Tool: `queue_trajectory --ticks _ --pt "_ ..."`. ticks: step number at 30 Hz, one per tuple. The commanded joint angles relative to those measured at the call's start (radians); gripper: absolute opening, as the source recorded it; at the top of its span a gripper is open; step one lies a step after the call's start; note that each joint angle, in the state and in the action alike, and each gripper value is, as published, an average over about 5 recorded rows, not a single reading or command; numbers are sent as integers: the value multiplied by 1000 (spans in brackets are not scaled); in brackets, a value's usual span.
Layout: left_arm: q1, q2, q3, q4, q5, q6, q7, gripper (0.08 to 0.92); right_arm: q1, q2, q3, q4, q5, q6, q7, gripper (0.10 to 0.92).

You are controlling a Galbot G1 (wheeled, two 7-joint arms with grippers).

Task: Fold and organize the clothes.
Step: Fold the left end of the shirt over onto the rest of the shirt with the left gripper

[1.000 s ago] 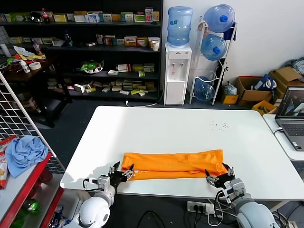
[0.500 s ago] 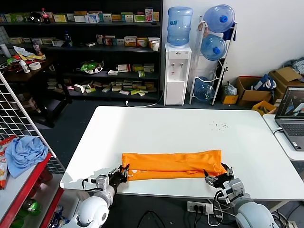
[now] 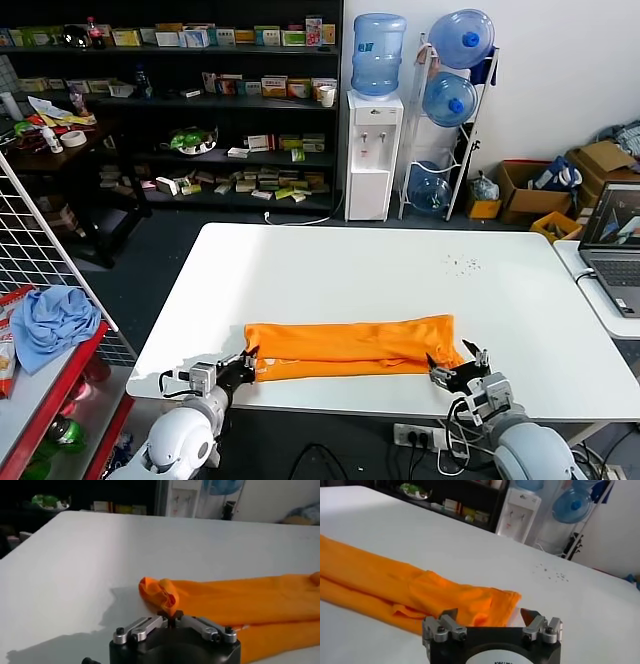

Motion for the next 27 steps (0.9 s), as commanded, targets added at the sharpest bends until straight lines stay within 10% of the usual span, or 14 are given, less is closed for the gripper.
queue_trajectory --ticks 1,16,27 --pt "-9 174 -169 45 -20 14 -6 127 5 6 -7 -2 -7 5 -1 823" --pt "-17 335 -257 63 31 -28 -57 127 1 15 -15 0 -25 24 -1 823" --pt "22 187 -63 -297 -86 56 -121 127 -12 45 1 -32 -121 111 45 823"
